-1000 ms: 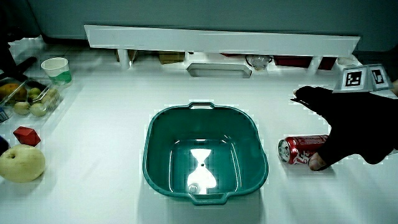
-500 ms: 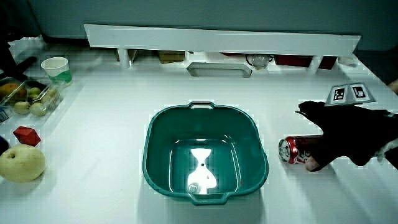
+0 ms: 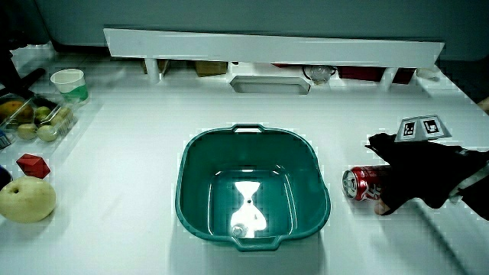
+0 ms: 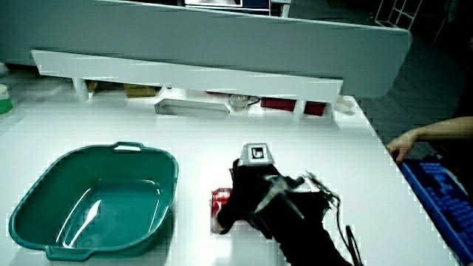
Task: Pick cola from desk
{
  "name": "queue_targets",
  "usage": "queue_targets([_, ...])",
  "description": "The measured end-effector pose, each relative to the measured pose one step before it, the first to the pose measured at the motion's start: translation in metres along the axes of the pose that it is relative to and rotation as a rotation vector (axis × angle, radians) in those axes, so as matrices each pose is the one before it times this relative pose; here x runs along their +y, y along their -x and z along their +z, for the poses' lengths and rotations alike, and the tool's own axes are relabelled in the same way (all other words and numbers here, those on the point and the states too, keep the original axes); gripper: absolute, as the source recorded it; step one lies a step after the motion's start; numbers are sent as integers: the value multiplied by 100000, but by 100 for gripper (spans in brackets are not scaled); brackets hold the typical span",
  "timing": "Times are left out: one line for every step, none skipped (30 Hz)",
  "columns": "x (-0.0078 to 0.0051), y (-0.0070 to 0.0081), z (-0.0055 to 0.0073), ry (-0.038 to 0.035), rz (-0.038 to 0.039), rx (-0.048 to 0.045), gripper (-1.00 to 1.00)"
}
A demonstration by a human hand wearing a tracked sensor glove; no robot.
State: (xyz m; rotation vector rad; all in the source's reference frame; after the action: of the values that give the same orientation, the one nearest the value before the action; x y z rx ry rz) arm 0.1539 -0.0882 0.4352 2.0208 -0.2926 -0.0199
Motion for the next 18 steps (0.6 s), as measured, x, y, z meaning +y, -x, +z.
queue_targets([109, -29, -17, -275, 97, 74, 0])
queue_targets([207, -106, -70, 218, -1331, -564, 0])
queue_targets([99, -57, -41, 245, -519, -242, 0])
queue_targets([127, -76, -71, 692, 470, 272, 0])
queue_targets([-26, 10, 3, -1143, 159, -646, 0])
queue_targets([58, -37, -28, -626, -24, -544, 0])
queue_targets([107, -94, -29, -77, -908, -322, 0])
queue_targets([-96, 63, 72, -507, 388, -695, 0])
queue_targets([6, 34, 18, -1109, 156, -815, 0])
queue_targets([133, -41, -35, -431, -1026, -1386, 3])
queue_targets([74, -5, -13, 1846, 721, 1094, 5])
queue_targets([-108, 42, 64, -1376, 825, -203, 8])
queue_targets([-230, 111, 102, -1352, 1174, -375, 11])
queue_targets([70, -109, -20, -752, -452, -46, 14])
queue_targets([-11, -19, 46, -483, 668, -7, 16])
queue_targets([21, -23, 33, -129, -232, -296, 19])
queue_targets([-118, 65, 72, -698, 1244, 238, 22])
queue_targets([41, -65, -20, -1389, -886, -958, 24])
